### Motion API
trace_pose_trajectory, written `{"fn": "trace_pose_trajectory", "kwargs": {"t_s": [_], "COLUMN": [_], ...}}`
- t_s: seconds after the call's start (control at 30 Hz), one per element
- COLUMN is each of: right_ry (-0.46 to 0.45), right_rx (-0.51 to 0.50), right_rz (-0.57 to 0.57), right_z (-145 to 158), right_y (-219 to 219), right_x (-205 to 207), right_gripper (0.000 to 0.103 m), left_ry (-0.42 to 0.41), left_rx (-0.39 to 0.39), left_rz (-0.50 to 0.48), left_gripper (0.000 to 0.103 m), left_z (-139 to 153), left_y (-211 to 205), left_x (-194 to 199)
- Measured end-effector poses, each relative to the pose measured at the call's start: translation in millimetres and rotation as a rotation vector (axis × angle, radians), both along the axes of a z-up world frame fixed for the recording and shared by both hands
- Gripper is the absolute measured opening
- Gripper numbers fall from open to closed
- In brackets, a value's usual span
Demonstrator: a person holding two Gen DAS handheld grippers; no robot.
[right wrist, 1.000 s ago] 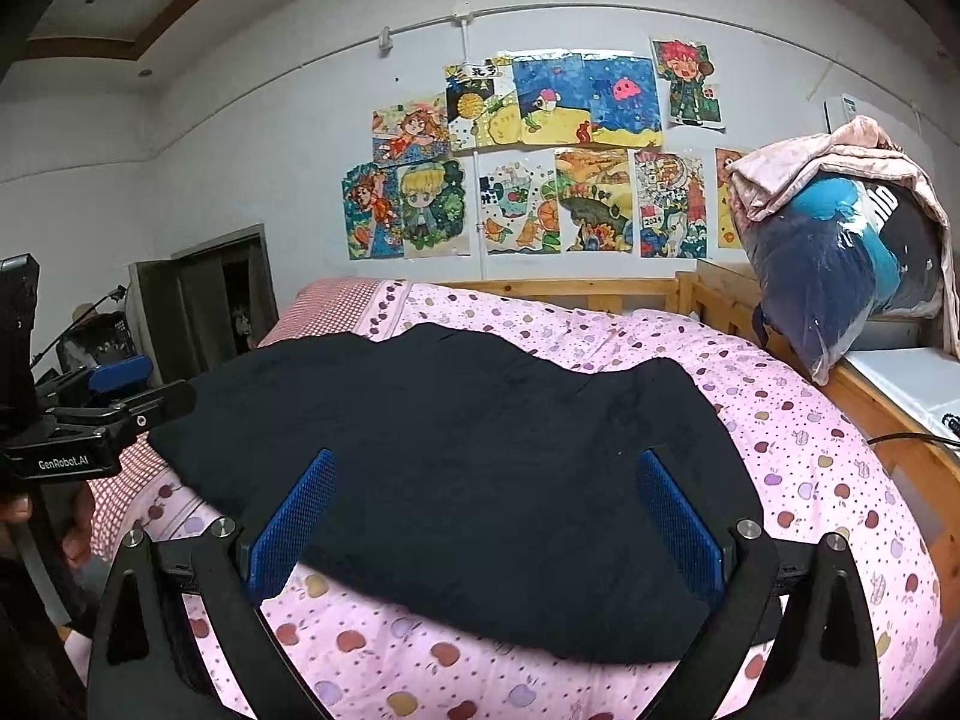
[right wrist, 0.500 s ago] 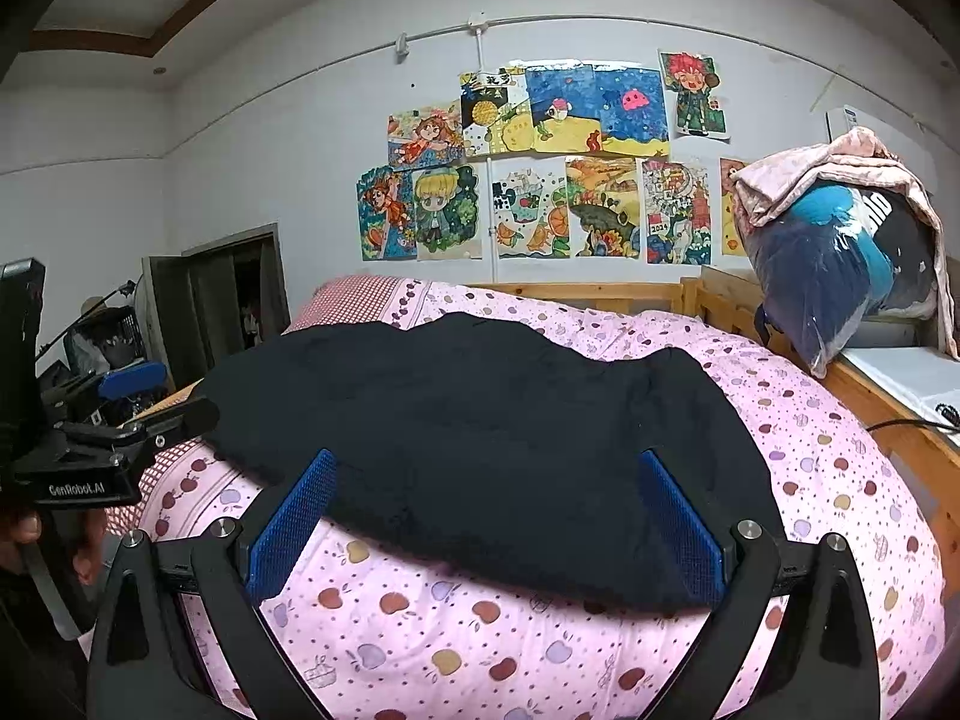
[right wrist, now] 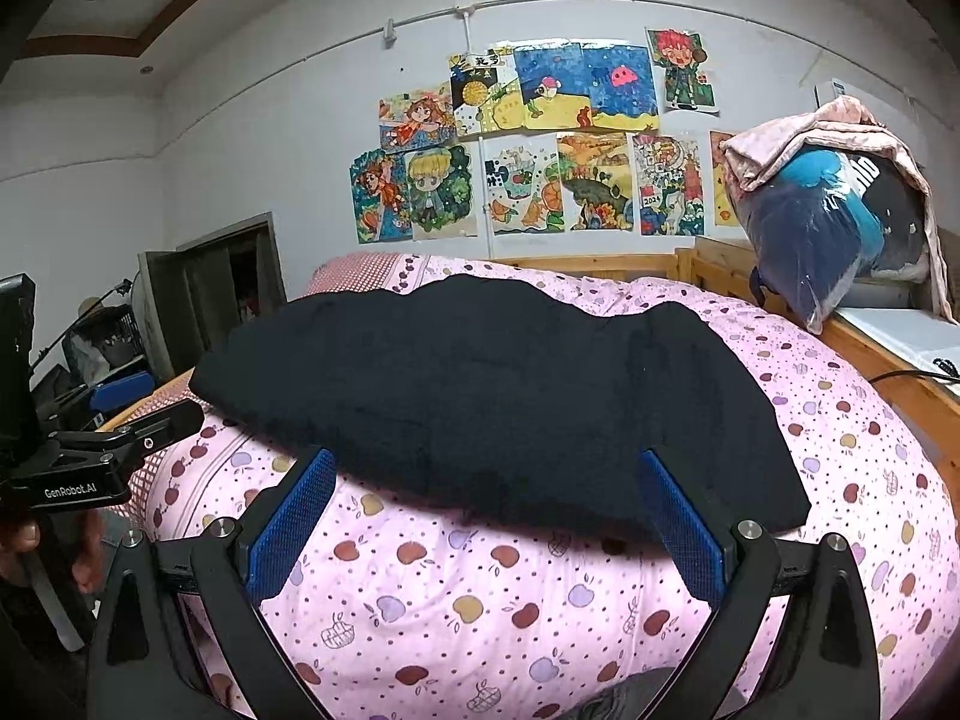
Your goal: Fold large clothes
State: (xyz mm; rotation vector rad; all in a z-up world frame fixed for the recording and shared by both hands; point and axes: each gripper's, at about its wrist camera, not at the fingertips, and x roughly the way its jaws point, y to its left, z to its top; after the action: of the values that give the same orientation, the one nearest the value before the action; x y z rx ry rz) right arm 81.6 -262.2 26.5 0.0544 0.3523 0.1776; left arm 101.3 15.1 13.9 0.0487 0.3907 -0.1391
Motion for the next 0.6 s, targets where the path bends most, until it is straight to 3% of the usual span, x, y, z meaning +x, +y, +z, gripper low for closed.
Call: {"fn": "trace_pose_trajectory", "kwargs": {"t_s": [0.6], "right_ry": [0.026], "right_rx": [0.012], "right_rz": [-0.019], "right_z": [-18], "right_y": [5], "right_x": [-8], "right_gripper": [0.099], "left_ry": [0.016], "left_rx": [0.005], "left_rz": [-0.008], "left_gripper": [0.103], "left_z": [-9], "left_y": [0], "left_x": [-6]}}
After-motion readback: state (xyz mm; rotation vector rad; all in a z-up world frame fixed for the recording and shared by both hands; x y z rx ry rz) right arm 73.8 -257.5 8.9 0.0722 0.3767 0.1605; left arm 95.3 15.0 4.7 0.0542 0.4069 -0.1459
